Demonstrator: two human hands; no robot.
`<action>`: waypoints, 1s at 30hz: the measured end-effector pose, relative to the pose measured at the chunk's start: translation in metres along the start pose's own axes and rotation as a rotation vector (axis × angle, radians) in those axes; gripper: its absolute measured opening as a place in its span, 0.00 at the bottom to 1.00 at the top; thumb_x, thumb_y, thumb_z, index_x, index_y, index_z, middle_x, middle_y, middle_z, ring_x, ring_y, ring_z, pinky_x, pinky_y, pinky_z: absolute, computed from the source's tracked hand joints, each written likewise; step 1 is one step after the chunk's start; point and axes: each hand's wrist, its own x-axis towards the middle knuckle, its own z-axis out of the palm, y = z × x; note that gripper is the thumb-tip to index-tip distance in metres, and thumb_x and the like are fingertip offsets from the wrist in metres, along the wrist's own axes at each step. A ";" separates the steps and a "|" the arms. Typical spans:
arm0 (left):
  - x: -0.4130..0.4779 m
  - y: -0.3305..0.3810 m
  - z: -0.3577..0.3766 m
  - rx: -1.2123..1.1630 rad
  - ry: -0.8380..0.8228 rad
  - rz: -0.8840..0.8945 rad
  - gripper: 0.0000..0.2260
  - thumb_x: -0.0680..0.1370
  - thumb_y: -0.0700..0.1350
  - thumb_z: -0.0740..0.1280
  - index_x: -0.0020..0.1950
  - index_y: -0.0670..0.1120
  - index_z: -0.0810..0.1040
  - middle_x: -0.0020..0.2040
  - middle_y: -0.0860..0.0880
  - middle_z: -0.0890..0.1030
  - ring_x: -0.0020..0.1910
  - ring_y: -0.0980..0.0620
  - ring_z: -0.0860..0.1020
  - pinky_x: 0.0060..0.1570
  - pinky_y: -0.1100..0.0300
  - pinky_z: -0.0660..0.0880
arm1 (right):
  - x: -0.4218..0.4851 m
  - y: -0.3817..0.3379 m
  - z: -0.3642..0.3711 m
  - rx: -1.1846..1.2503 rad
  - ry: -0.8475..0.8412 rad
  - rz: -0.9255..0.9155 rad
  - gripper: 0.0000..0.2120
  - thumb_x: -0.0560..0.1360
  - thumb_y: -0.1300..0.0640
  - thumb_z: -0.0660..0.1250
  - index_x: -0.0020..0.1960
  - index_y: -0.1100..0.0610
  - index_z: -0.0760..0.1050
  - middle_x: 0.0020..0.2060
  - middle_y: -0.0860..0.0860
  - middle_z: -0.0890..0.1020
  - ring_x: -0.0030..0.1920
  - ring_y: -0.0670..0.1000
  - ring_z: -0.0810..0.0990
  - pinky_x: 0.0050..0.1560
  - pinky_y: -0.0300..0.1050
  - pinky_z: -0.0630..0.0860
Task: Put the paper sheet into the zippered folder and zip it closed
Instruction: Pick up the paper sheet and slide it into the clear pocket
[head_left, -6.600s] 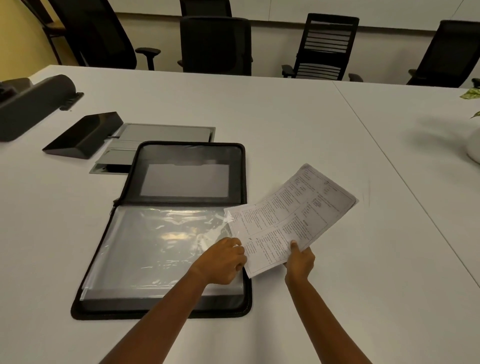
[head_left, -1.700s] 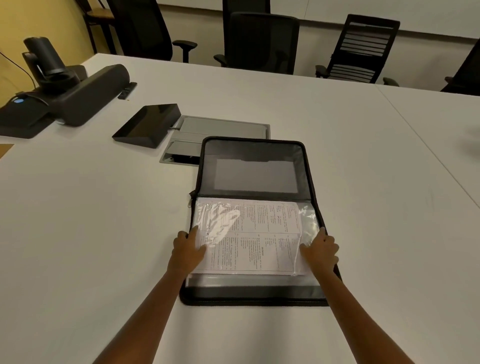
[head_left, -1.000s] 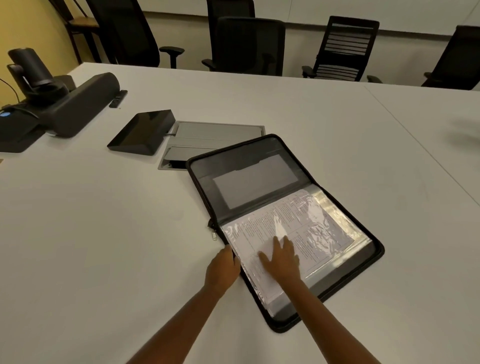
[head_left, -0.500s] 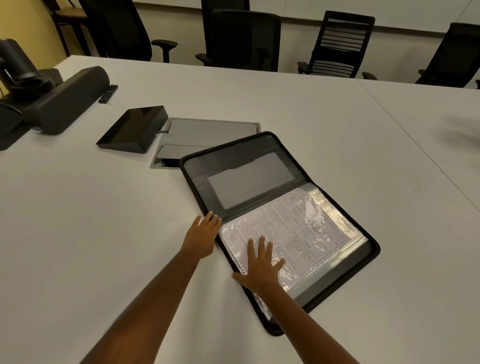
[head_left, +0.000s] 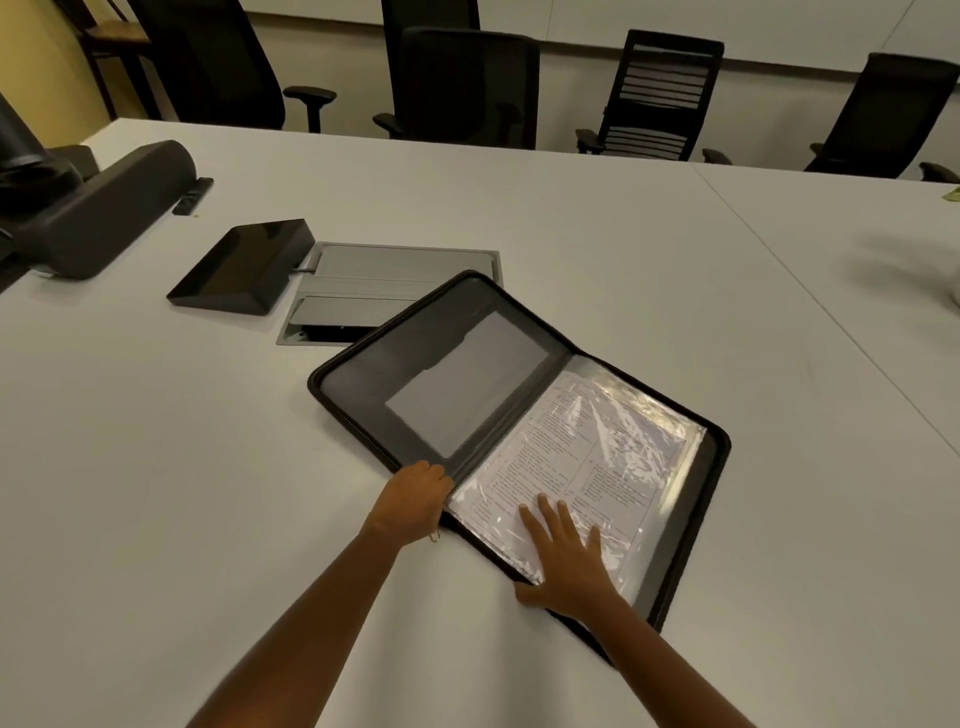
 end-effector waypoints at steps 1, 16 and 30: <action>-0.002 0.007 0.000 -0.026 0.038 0.019 0.07 0.75 0.37 0.63 0.50 0.39 0.78 0.50 0.42 0.81 0.50 0.46 0.78 0.49 0.57 0.74 | -0.004 0.008 -0.001 -0.006 -0.002 -0.012 0.46 0.71 0.42 0.65 0.74 0.49 0.36 0.75 0.52 0.36 0.75 0.56 0.35 0.71 0.67 0.39; -0.008 0.089 0.006 -0.204 0.013 0.018 0.11 0.79 0.39 0.53 0.55 0.42 0.74 0.53 0.43 0.80 0.51 0.47 0.77 0.47 0.55 0.73 | -0.035 0.084 -0.023 0.017 -0.036 0.002 0.39 0.70 0.56 0.67 0.73 0.47 0.48 0.76 0.46 0.42 0.76 0.53 0.38 0.72 0.66 0.40; -0.007 -0.028 -0.028 -0.018 0.072 -0.681 0.28 0.81 0.46 0.56 0.77 0.46 0.46 0.77 0.34 0.48 0.76 0.37 0.47 0.73 0.40 0.49 | 0.006 0.027 -0.024 0.132 0.090 0.172 0.35 0.75 0.38 0.55 0.74 0.46 0.43 0.76 0.52 0.41 0.75 0.57 0.38 0.70 0.69 0.44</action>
